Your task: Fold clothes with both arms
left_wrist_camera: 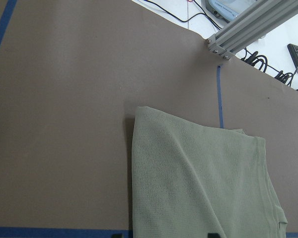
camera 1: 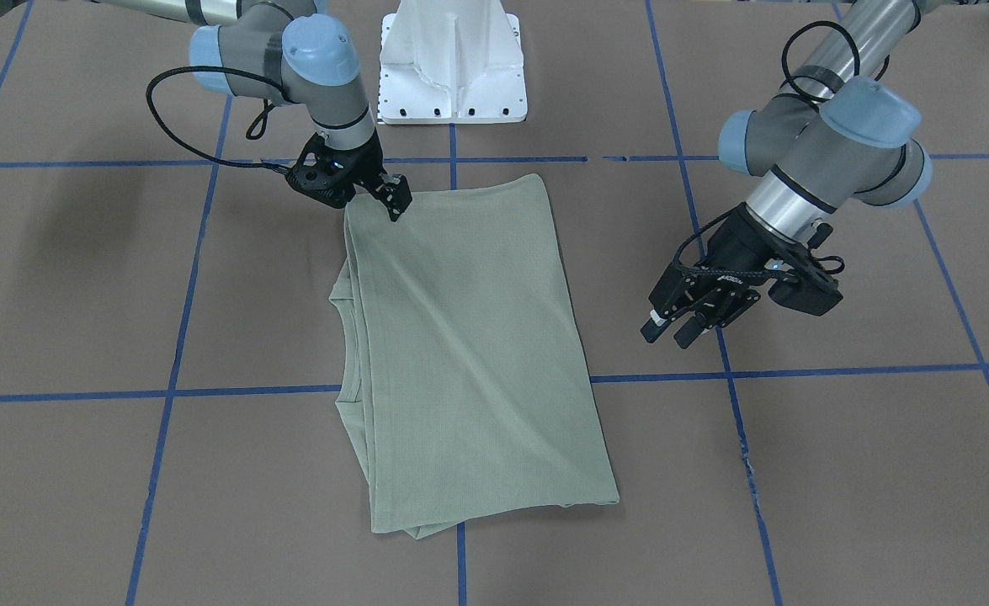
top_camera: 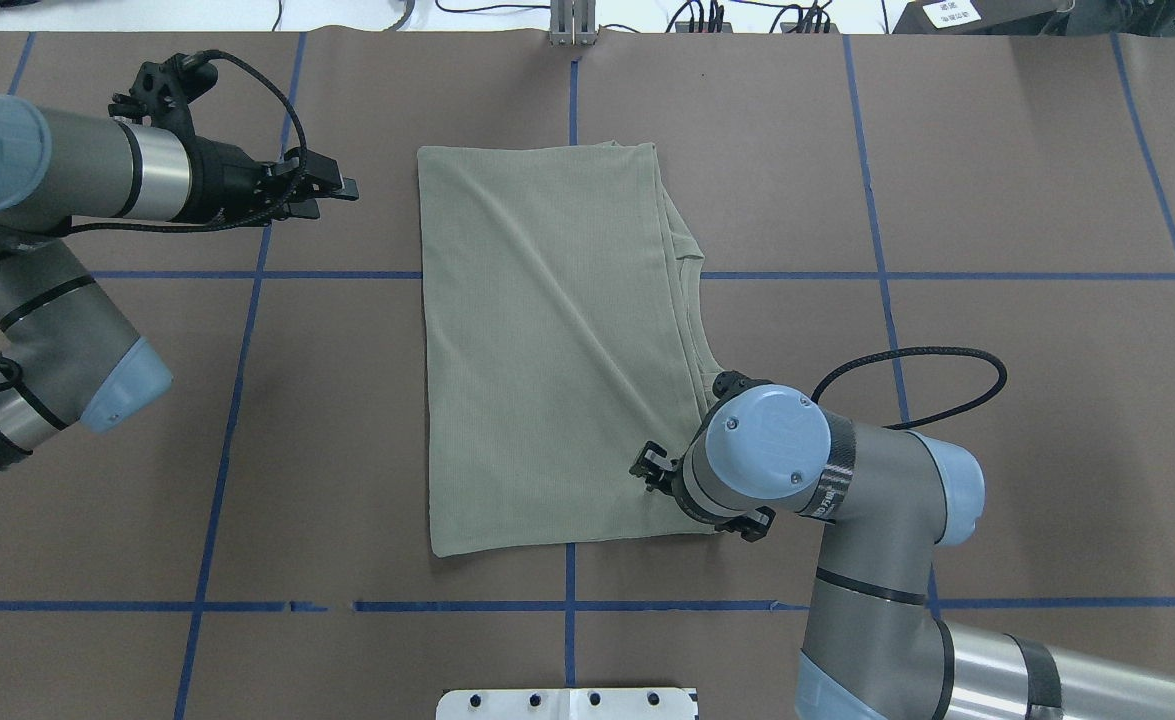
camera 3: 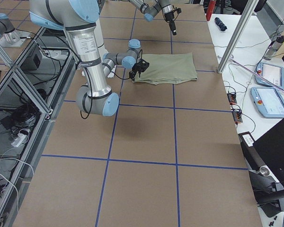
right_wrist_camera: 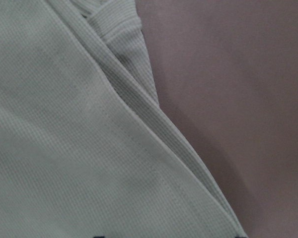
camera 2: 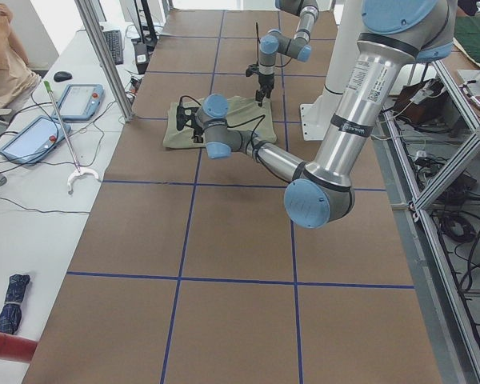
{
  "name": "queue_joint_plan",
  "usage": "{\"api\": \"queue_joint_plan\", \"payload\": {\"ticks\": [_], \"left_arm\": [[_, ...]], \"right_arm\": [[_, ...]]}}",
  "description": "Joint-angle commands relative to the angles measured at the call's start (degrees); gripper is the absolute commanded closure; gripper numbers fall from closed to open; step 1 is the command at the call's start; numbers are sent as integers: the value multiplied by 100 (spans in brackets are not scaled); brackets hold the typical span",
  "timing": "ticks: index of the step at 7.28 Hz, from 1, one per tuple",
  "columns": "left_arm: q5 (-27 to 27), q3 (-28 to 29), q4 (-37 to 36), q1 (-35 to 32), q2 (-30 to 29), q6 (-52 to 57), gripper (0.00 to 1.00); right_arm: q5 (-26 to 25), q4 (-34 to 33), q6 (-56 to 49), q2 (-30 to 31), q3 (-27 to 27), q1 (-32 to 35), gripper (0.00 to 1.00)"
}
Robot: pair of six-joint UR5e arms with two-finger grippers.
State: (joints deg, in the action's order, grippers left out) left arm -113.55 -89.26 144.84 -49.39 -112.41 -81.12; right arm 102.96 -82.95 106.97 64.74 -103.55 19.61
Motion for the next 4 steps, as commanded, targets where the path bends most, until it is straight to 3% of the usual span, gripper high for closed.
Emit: {"api": "queue_joint_plan", "payload": {"ticks": [1, 4], "left_arm": [[0, -4, 0, 0, 9, 0, 35], [0, -4, 0, 0, 9, 0, 35]], "right_arm": [[-4, 7, -53, -23, 11, 43, 10], [-4, 7, -62, -31, 54, 43, 11]]}}
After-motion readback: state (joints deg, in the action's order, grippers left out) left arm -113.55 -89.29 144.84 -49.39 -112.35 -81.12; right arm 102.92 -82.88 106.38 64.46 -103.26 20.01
